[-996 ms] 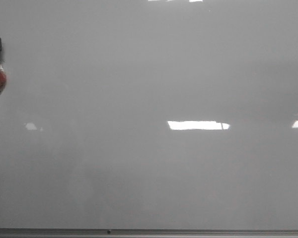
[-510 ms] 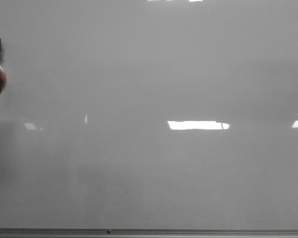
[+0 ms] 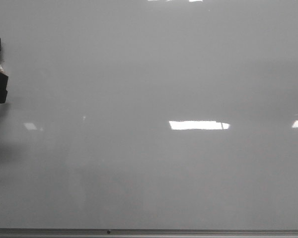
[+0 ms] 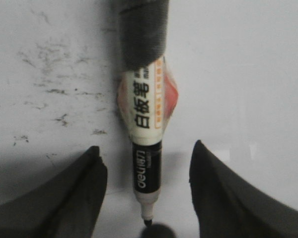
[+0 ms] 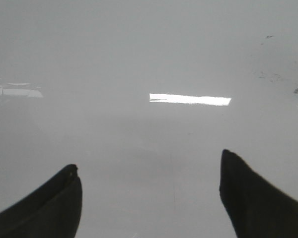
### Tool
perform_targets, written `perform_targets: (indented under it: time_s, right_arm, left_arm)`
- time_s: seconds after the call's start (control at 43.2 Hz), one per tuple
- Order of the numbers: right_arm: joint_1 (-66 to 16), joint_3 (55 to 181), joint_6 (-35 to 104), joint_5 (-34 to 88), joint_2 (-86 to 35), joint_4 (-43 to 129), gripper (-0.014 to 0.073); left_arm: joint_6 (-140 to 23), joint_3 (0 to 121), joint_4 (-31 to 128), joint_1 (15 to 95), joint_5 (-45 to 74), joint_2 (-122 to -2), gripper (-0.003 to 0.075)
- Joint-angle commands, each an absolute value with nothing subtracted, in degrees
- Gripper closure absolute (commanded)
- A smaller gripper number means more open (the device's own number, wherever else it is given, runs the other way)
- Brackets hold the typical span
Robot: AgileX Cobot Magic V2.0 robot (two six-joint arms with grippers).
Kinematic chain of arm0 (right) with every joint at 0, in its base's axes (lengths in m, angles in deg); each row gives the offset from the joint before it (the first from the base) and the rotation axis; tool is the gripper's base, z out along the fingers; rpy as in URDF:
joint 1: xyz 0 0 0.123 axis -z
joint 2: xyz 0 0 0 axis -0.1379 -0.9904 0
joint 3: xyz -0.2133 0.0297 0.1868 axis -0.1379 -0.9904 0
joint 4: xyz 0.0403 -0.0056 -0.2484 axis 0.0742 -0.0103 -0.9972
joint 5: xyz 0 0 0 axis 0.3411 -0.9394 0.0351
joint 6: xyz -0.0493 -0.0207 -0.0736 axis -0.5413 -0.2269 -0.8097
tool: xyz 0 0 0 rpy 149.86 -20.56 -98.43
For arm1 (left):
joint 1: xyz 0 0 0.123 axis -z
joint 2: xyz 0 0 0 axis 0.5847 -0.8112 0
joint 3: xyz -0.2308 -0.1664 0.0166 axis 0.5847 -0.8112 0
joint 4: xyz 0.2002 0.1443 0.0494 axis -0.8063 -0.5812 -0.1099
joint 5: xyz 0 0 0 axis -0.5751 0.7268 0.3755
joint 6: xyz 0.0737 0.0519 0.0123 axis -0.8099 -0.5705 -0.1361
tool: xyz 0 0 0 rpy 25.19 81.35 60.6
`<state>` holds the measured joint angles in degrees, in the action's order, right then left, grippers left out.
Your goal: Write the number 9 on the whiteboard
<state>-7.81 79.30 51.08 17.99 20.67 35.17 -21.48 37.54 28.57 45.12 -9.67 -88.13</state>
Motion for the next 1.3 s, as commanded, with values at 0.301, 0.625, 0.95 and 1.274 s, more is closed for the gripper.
perform_targets:
  time_s: [0.301, 0.625, 0.95, 1.274]
  right_arm:
    - [-7.5, 81.3, 50.9, 23.0, 19.6, 35.3, 0.0001]
    - [-7.5, 81.3, 50.9, 23.0, 19.6, 35.3, 0.0001]
    - [-7.5, 81.3, 50.9, 23.0, 19.6, 35.3, 0.0001]
    - [-7.5, 81.3, 50.9, 23.0, 19.6, 35.3, 0.0001]
  left_arm:
    - [-21.0, 39.3, 29.1, 45.3, -14.8, -87.1, 0.0658]
    - [-21.0, 39.3, 29.1, 45.3, -14.8, -87.1, 0.0668]
    - [-21.0, 39.3, 29.1, 45.3, -14.8, -87.1, 0.0739]
    - [-21.0, 39.5, 30.3, 45.3, -8.4, -84.8, 0.0739]
